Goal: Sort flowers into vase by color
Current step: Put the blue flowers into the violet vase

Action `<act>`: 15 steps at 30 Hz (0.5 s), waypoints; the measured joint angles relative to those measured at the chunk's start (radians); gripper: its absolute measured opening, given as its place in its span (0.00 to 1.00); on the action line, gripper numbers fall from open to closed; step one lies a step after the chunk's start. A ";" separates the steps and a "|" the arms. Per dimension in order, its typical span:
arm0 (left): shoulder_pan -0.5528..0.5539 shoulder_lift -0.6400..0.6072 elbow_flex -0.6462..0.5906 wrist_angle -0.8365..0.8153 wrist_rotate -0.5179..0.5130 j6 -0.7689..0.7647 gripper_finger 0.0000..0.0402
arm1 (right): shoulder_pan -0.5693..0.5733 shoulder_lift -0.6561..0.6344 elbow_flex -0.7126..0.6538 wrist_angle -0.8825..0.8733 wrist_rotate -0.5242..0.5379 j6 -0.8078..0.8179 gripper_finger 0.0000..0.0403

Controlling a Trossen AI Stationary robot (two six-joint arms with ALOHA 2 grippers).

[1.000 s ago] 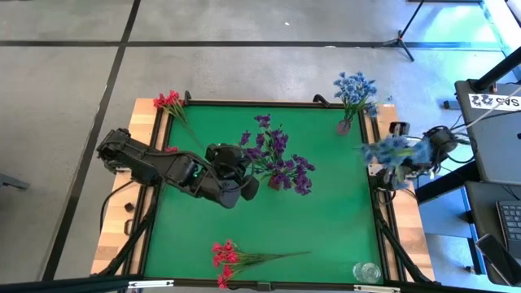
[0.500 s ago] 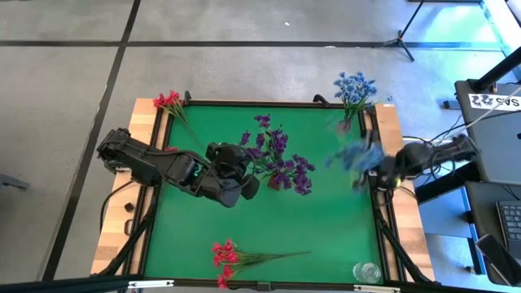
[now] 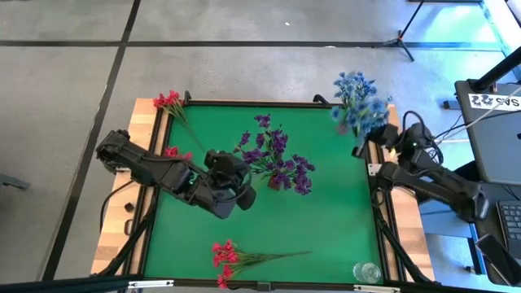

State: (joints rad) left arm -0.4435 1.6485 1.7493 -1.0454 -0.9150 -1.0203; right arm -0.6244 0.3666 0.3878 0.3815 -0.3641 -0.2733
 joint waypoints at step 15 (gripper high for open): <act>-0.005 0.000 0.000 0.000 0.066 -0.002 0.01 | -0.370 -0.011 -0.223 0.294 0.017 0.090 0.01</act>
State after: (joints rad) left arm -0.4488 1.6485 1.7493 -1.0454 -0.8491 -1.0218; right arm -0.9947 0.3553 0.1643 0.6754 -0.3474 -0.1829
